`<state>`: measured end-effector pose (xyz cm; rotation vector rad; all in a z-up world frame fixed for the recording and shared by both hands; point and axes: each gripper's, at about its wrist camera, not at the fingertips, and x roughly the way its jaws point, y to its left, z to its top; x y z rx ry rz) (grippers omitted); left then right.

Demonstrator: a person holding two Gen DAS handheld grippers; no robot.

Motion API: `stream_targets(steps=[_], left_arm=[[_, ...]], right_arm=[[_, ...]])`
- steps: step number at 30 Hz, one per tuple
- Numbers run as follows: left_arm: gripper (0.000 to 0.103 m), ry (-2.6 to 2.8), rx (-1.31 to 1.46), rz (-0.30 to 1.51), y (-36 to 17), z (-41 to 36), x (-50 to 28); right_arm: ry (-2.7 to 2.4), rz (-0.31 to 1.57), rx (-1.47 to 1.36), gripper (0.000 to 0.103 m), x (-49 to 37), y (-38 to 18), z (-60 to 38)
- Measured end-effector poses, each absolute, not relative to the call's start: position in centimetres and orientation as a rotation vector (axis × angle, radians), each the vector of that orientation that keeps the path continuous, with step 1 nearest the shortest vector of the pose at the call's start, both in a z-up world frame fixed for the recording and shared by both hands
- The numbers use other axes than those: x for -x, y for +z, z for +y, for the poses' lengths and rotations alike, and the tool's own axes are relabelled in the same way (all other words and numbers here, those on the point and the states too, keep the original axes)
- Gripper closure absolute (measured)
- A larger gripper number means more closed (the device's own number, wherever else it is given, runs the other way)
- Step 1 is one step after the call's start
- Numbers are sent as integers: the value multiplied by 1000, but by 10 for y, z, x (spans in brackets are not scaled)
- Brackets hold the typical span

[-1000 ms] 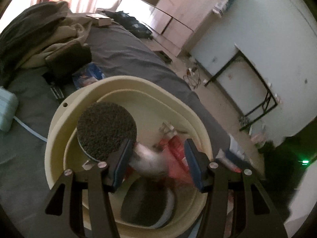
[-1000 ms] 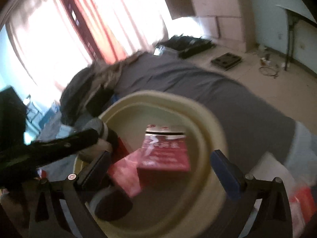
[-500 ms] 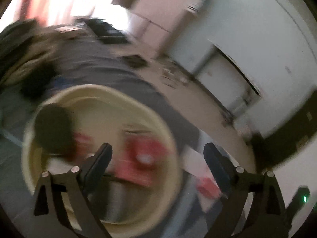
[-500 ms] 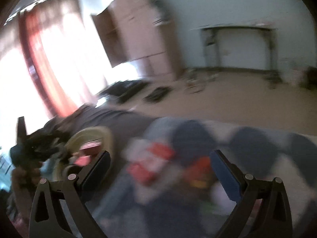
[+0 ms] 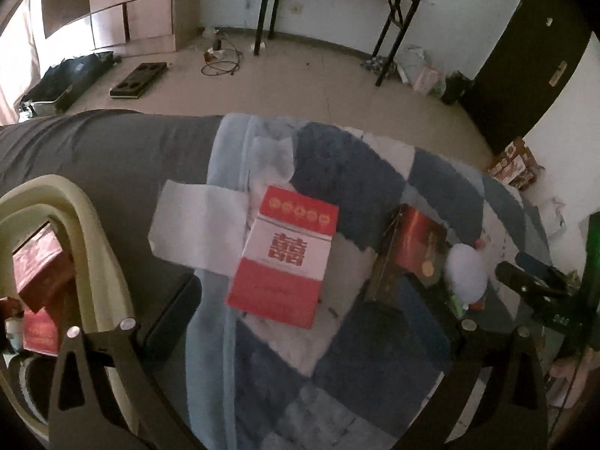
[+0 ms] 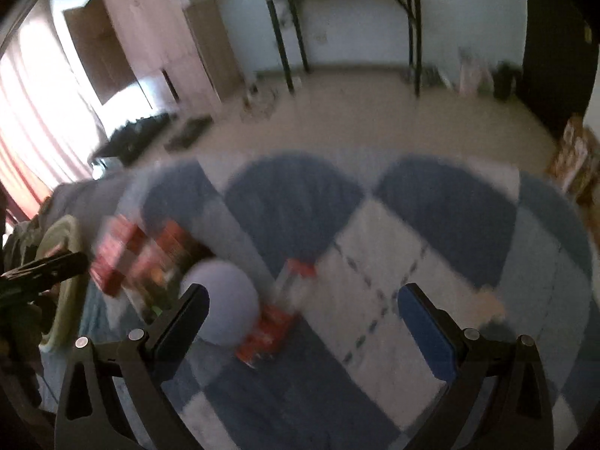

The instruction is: Organize rigid objects

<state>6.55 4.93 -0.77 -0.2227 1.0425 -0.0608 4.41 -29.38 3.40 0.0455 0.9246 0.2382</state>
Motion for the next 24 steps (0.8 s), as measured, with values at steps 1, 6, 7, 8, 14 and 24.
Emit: stream_targets(steps=[1,6,7,8,14,24], left_arm=[[0,-46,224,1048,-10,51,-67],[0,16,260,1085,-24,68,-70],[0,21,272,1086,-25,69,-71],[0,27,290,1087,-27,72,-71],[0,36,304,1102,-35,66,-76],[0,-1,313,1107,-37,59,-77]], right_arm=[[233,937,-57,0,-46,28,-294],[251,973,-20,0,-49,22,-282],[288,997,-28,0,-50,21,-281],[315,1019,-32,0,-49,22,-280],[291,1069,181,0,-46,0,-247],[235,974,222,0,-62,-5,-282]])
